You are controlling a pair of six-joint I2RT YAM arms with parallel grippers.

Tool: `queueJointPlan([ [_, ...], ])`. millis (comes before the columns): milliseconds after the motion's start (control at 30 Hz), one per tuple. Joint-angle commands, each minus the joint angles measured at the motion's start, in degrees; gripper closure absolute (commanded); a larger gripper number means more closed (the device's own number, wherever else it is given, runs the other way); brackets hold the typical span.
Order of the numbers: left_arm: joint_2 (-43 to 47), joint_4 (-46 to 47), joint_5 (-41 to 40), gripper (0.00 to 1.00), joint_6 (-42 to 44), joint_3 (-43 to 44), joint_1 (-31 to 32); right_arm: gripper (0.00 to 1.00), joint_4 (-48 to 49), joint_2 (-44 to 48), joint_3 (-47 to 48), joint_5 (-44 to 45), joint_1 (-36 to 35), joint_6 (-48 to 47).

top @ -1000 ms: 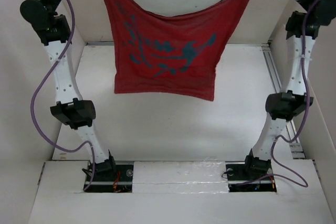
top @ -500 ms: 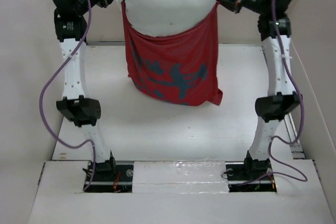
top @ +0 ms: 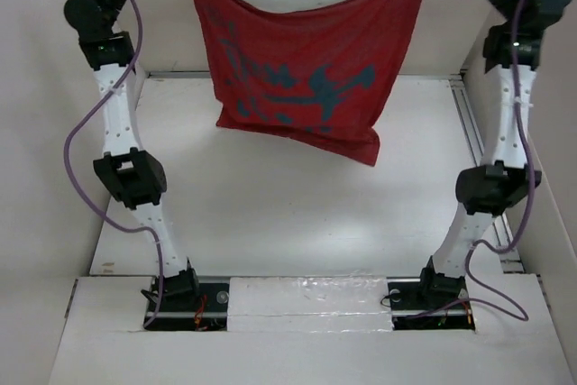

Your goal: Put the pillow into the pillowcase

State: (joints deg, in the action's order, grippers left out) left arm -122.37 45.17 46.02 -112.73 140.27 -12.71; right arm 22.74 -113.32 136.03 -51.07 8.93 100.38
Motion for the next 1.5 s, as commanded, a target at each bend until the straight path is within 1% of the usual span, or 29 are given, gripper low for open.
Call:
queueJointPlan([
  [0,13.38,6.89,-15.77,1.00,-16.48,3.94,-7.59,1.00,-30.55,7.78,19.03,18.21,3.64,-18.80],
  [33,12.51,4.17,-16.83,1.00,-16.47,6.57,-7.59,1.00,-27.34,6.72,18.14,15.15,3.64,-11.07],
  [67,10.85,1.09,-18.41,1.00,-17.52,11.30,-7.59,1.00,-15.57,3.83,14.83,8.86,3.64,-0.29],
  [133,10.83,2.19,-19.13,1.00,-19.89,12.05,-7.59,1.00,-8.18,-1.33,18.81,4.51,2.50,3.91],
  [200,10.83,8.16,-18.34,1.00,-20.51,7.77,-7.59,1.00,-5.00,-5.93,26.01,-0.93,0.05,5.70],
  [267,10.83,8.18,-14.58,1.00,-18.68,6.69,-7.59,1.00,-3.58,-6.92,22.46,-4.29,-2.06,3.97],
  [300,10.83,6.27,-12.99,1.00,-17.89,6.69,-6.55,1.00,-10.02,-5.87,20.09,-5.43,-4.25,0.29],
  [367,10.22,-4.24,-8.16,1.00,-13.77,8.17,-3.48,1.00,-18.40,-5.34,16.38,-5.44,-5.85,-9.88],
  [433,12.31,-16.98,-4.29,1.00,-9.82,3.56,-1.80,1.00,-24.74,-5.34,16.90,-5.44,-8.47,-13.87],
  [467,12.33,-17.04,-4.27,1.00,-8.23,3.52,-1.18,1.00,-24.76,-5.34,16.90,-5.44,-8.49,-13.89],
  [500,12.94,-23.31,-3.58,1.00,-6.47,3.52,-1.18,1.00,-24.76,-5.34,17.43,-5.44,-8.49,-14.42],
  [567,12.94,-25.92,-2.87,1.00,-5.13,4.23,-1.18,1.00,-10.44,-5.86,15.08,-8.42,-9.89,-7.35],
  [600,11.72,-23.83,-2.87,1.00,-6.09,4.23,-1.18,1.00,4.96,-6.91,13.40,-8.43,-9.90,11.58],
  [633,10.41,-16.41,-2.26,1.00,-11.15,4.92,-1.18,1.00,23.91,-9.18,15.13,-7.48,-10.42,18.99],
  [667,8.83,-11.99,-3.03,1.00,-14.07,7.54,-1.18,1.00,25.41,-12.16,26.54,-4.94,-9.73,22.81],
  [733,3.83,-4.85,-5.23,1.00,-19.09,11.94,-1.18,1.00,23.59,-15.80,30.35,-3.95,-8.41,24.25],
  [767,3.19,-1.00,-7.50,1.00,-21.28,13.70,-1.18,1.00,25.06,-13.79,27.04,-3.95,-6.66,24.25],
  [800,3.19,1.13,-8.74,1.00,-21.31,13.02,-1.87,1.00,24.46,-10.81,16.40,-3.95,-5.69,21.90],
  [833,5.71,3.41,-9.62,1.00,-21.31,11.10,-3.19,1.00,20.54,-3.56,11.50,-3.34,-4.63,12.05],
  [933,10.38,5.03,-11.48,1.00,-15.70,3.19,-4.42,1.00,-7.72,7.54,6.00,6.12,-3.30,-7.85],
  [967,12.66,1.36,-12.00,1.00,-14.20,1.95,-4.43,1.00,-13.19,8.54,7.22,9.29,-3.30,-15.92],
  [1000,13.20,-0.85,-12.01,1.00,-12.45,1.94,-4.43,1.00,-18.04,8.55,8.37,12.80,-4.17,-17.05],
  [1033,13.21,-3.13,-11.22,1.00,-9.04,1.94,-4.43,1.00,-18.08,8.55,11.86,12.23,-4.18,-16.54],
  [1100,11.28,-8.49,-8.33,1.00,-6.81,4.91,-3.73,1.00,-17.21,0.50,19.15,8.20,-5.67,-9.00],
  [1133,10.32,-7.73,-7.36,1.00,-6.80,5.89,-3.73,1.00,-13.46,-2.75,22.32,2.44,-6.98,-5.32],
  [1200,8.03,-1.62,-5.86,1.00,-8.38,5.90,-3.02,1.00,-2.06,-8.57,23.33,-2.09,-9.09,6.59],
  [1233,7.24,1.91,-5.85,1.00,-9.34,5.90,-3.02,1.00,11.66,-9.28,21.75,-3.85,-10.93,9.89],
  [1367,3.80,13.79,-5.85,1.00,-13.48,10.45,-2.50,1.00,17.69,-9.91,21.82,-6.30,-13.32,9.23],
  [1467,6.51,24.04,-0.96,1.00,-15.32,3.92,-2.50,1.00,17.69,-5.79,16.40,-15.33,-14.11,5.45],
])
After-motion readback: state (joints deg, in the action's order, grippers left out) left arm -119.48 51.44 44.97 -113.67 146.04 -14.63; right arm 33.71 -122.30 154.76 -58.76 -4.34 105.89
